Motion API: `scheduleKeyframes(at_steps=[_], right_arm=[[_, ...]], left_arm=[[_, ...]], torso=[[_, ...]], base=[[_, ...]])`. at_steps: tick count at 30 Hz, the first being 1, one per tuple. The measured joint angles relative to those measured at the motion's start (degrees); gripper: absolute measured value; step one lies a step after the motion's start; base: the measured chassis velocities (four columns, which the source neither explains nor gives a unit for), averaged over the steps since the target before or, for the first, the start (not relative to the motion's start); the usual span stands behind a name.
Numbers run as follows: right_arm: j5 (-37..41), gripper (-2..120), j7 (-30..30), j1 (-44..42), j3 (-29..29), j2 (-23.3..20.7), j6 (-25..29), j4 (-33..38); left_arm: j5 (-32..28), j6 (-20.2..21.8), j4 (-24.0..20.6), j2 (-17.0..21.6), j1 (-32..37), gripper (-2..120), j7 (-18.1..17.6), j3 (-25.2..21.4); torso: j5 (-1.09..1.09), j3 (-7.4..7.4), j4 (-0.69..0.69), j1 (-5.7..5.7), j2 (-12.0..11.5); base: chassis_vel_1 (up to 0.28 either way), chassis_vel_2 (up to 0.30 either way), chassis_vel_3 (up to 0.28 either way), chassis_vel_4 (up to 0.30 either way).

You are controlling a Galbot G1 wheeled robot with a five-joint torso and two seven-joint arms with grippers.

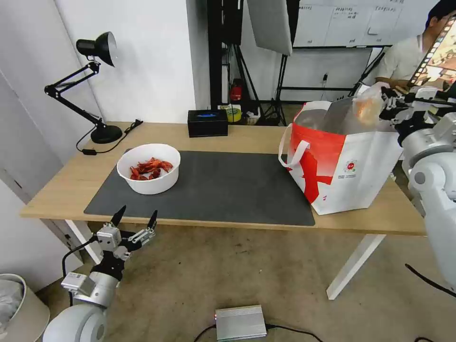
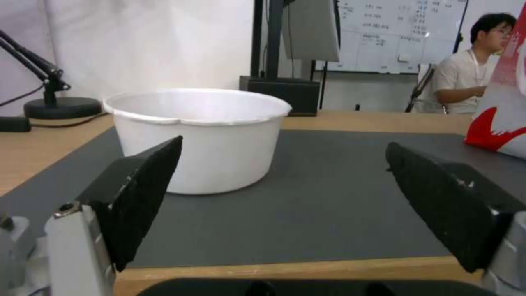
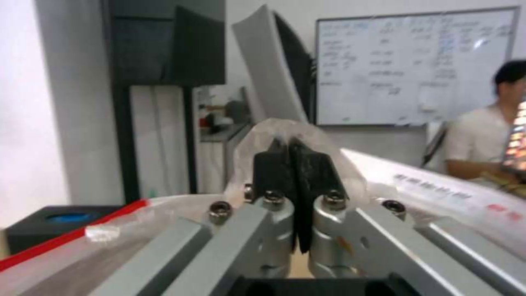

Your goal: Pick up the trash from the table and place it into the takeout bag.

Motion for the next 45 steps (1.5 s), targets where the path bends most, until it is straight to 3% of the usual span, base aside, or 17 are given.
scheduleKeyframes(at_steps=[9, 21, 24, 40, 45], right_arm=[[1.52, 41, -0.23, 0.50, 0.06, -0.07, -1.64, 1.12], [1.48, 80, -0.10, 0.40, 0.10, -0.11, -1.64, 1.53], [1.31, 96, -0.05, 0.15, 0.10, -0.07, -1.65, 1.53], [1.20, 100, 0.00, -0.48, -0.08, 0.12, -1.33, 1.91], [2.36, 100, -1.37, -2.73, 0.11, 0.08, -0.27, 5.26]], left_arm=[[-0.14, -0.05, -0.39, -0.07, 0.39, 100, 0.00, -0.30], [-0.25, -0.07, -0.81, -0.02, 0.41, 100, 0.00, -0.51], [-0.26, -0.07, -0.94, -0.06, 0.56, 100, 0.00, -0.64], [-0.36, -0.07, -1.48, -0.04, 1.11, 100, 0.00, -1.15], [-0.41, -0.07, -1.57, 0.00, 1.12, 100, -0.01, -1.36]], torso=[[0.00, 0.00, 0.00, 0.00, 0.00], [0.00, 0.00, 0.00, 0.00, 0.00], [0.00, 0.00, 0.00, 0.00, 0.00], [0.00, 0.00, 0.00, 0.00, 0.00], [-0.01, 0.00, 0.00, 0.00, 0.00]], base=[[0.000, 0.000, 0.000, 0.000], [0.000, 0.000, 0.000, 0.000], [0.000, 0.000, 0.000, 0.000], [0.000, 0.000, 0.000, 0.000], [0.000, 0.000, 0.000, 0.000]])
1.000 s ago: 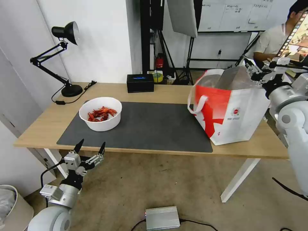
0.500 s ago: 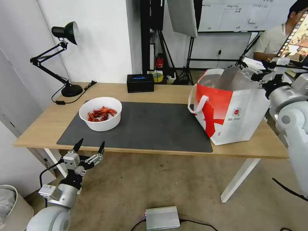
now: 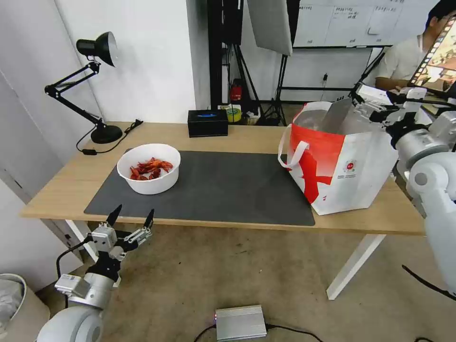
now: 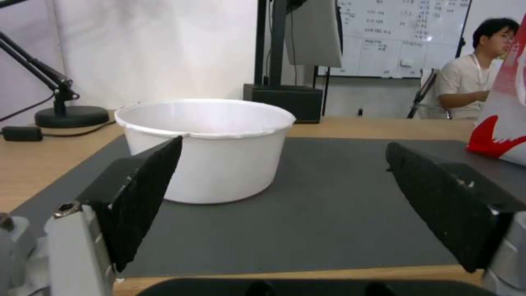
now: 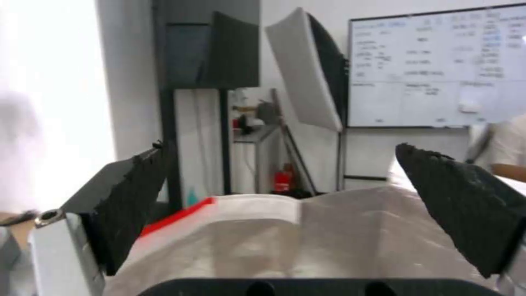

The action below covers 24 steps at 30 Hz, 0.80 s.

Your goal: Pick up the trash from the table and place it into the takeout bag.

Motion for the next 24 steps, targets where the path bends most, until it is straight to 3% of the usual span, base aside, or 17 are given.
scheduleKeyframes(at_steps=[12, 15, 19, 24], right_arm=[[3.81, 100, -1.74, -10.60, -1.53, -0.29, 2.98, 13.79], [0.82, 100, 1.18, -18.64, -4.66, 1.05, 3.21, 19.25], [-2.50, 100, 2.50, -22.92, -6.99, 2.04, 3.76, 20.68], [-10.59, 100, 7.80, -30.22, -15.03, 4.38, 6.41, 20.22]], left_arm=[[-0.39, -0.28, 0.28, 0.04, 0.12, 100, 0.00, -0.88], [-1.09, -0.99, 0.72, 0.10, 0.24, 100, -0.02, -1.85], [-1.21, -1.05, 0.89, 0.12, 0.34, 100, -0.02, -2.14], [-1.48, -1.12, 1.06, 0.57, 0.35, 100, 0.00, -2.53]], torso=[[-0.01, 0.00, 0.00, 0.00, 0.00], [0.00, -0.01, 0.00, -0.01, 0.00], [0.00, -0.01, 0.00, -0.01, 0.00], [0.00, -0.01, 0.00, -0.01, 0.00]], base=[[0.000, 0.000, 0.000, 0.000], [0.000, 0.000, 0.000, 0.000], [0.000, 0.000, 0.000, 0.000], [0.000, 0.000, 0.000, 0.000]])
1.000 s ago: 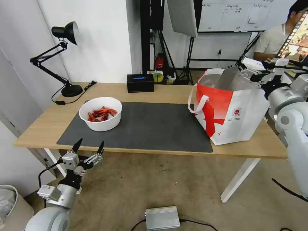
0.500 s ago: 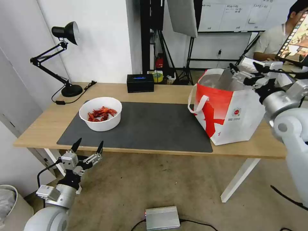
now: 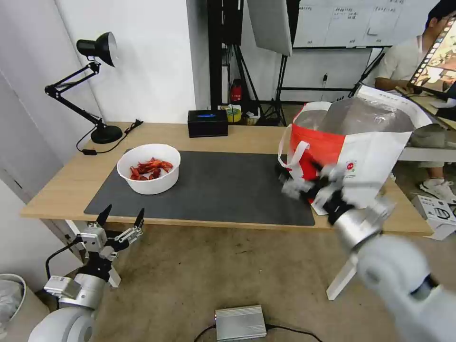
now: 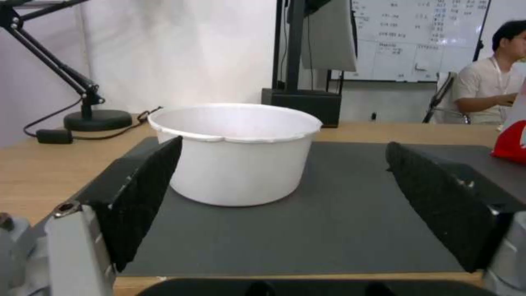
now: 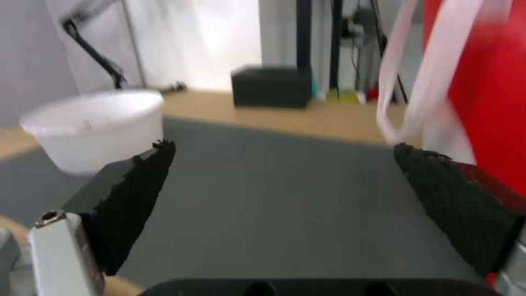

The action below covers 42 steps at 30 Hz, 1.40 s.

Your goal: Pick up the trash from the table and place it into the takeout bag.

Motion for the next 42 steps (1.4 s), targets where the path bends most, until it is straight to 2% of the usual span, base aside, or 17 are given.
scheduleKeyframes(at_steps=[7, 13, 38, 41, 42], right_arm=[[-3.33, 100, 3.98, -2.85, -2.99, -0.18, 1.06, -1.04], [-6.91, 100, 7.01, -6.62, -4.53, 1.37, 2.87, -1.53], [-7.51, 100, 10.30, -9.59, -4.17, 2.43, 3.41, 0.23], [-7.48, 100, 10.29, -9.54, -4.17, 2.43, 3.39, 0.23], [-7.48, 100, 10.29, -9.54, -4.17, 2.43, 3.39, 0.23]], left_arm=[[-0.25, -0.07, 0.26, 0.23, 0.26, 100, 0.02, -0.40], [-0.36, -0.22, 0.47, 0.20, 0.40, 100, 0.09, -0.51], [-1.15, -0.25, 0.17, 0.40, 0.51, 100, 0.10, -0.91], [-4.36, 2.33, 0.26, 2.65, -1.87, 100, -3.36, -1.01], [-4.36, 2.33, 0.26, 2.65, -1.87, 100, -3.36, -1.01]], torso=[[0.00, 0.00, 0.00, 0.00, 0.00], [0.01, 0.00, 0.00, 0.00, 0.00], [0.00, 0.01, 0.01, 0.00, -0.01], [0.00, 0.01, 0.01, 0.00, -0.01], [0.00, 0.01, 0.01, 0.00, -0.01]], base=[[0.000, 0.000, 0.000, 0.000], [0.000, 0.000, 0.000, 0.000], [0.000, 0.000, 0.000, 0.000], [0.000, 0.000, 0.000, 0.000], [0.000, 0.000, 0.000, 0.000]])
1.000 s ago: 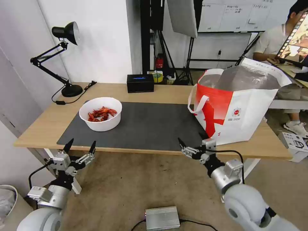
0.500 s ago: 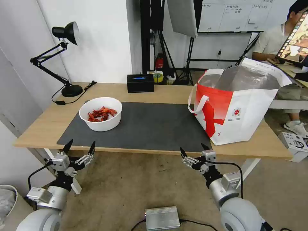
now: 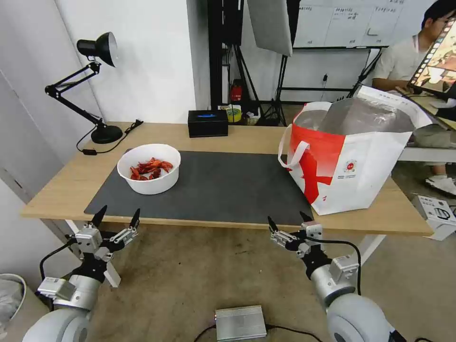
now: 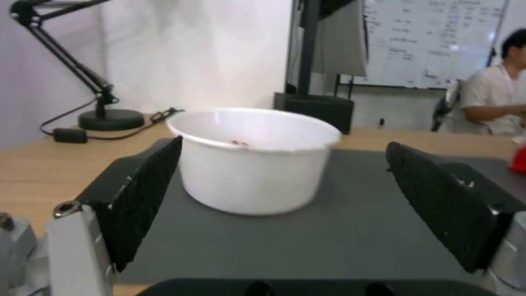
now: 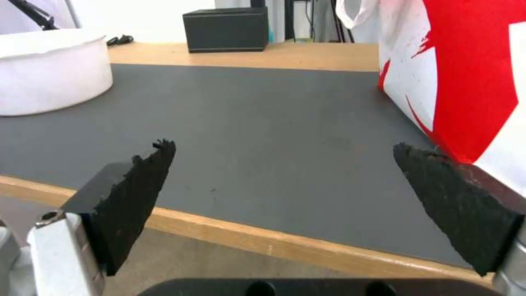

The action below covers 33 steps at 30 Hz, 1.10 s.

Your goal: Pick up the trash from the table and place it into the takeout bag.

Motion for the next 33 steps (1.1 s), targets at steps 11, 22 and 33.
scheduleKeyframes(at_steps=[11, 22, 33], right_arm=[[0.06, 100, -0.06, 0.06, 0.01, 0.01, -0.04, 0.00], [0.07, 100, -0.09, 0.09, 0.03, 0.01, -0.08, 0.01], [0.07, 100, -0.14, 0.09, 0.03, 0.01, -0.09, 0.01]], left_arm=[[-17.66, 14.99, -0.77, 12.10, -6.80, 100, -12.23, -0.70], [-40.65, 26.43, 7.03, 22.79, -26.70, 100, -24.46, 8.18], [-45.81, 36.27, 17.67, 27.88, -43.73, 100, -29.39, 20.51]], torso=[[0.01, 0.00, 0.01, 0.00, 0.00], [0.01, 0.01, -0.01, 0.01, 0.00], [0.00, 0.01, 0.00, 0.01, 0.00]], base=[[0.000, 0.000, 0.000, 0.000], [0.000, 0.000, 0.000, 0.000], [0.000, 0.000, 0.000, 0.000]])
